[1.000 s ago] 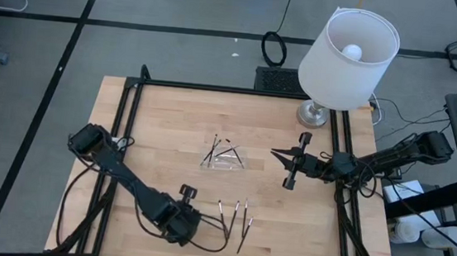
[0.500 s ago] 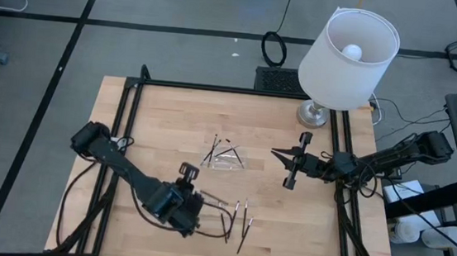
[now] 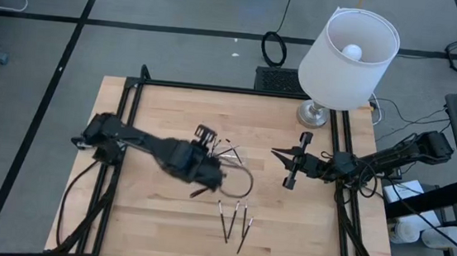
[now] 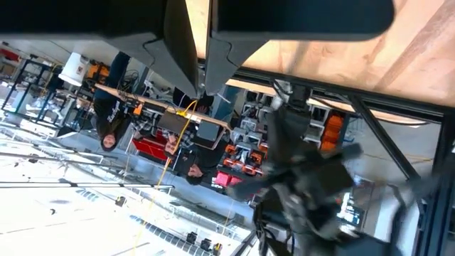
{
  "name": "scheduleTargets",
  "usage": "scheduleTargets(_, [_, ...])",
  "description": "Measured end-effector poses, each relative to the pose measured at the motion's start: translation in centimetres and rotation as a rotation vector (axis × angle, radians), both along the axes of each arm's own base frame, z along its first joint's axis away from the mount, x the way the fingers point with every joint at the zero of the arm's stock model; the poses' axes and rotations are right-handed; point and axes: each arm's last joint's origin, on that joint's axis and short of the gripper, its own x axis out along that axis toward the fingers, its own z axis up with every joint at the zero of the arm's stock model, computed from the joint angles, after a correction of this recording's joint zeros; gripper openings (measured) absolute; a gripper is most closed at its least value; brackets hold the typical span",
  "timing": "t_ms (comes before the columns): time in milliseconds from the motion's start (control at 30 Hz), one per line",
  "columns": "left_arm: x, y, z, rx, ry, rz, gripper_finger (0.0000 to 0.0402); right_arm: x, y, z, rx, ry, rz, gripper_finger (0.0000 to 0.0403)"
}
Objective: Pick & Place Makeup Supplies
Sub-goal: Put the makeup brush into the transparent organizer
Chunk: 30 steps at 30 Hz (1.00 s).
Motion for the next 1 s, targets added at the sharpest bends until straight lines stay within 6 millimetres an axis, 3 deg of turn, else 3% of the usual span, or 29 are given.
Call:
scheduleTargets(167, [0.6, 2.1, 0.0, 0.102, 0.053, -0.027, 0.0000, 0.0, 0.0, 0.0, 0.000, 0.000, 0.000, 0.0020])
scheduleTargets(500, [1.6, 2.9, -0.7, 0.367, 0.195, -0.173, 0.0000, 0.0, 0.0, -0.1, -0.025, 0.020, -0.005, 0.0020])
scheduleTargets(1000, [1.8, 3.4, -0.8, 0.439, 0.342, -0.300, 0.0000, 0.1, 0.0, -0.2, -0.028, 0.030, -0.006, 0.0020])
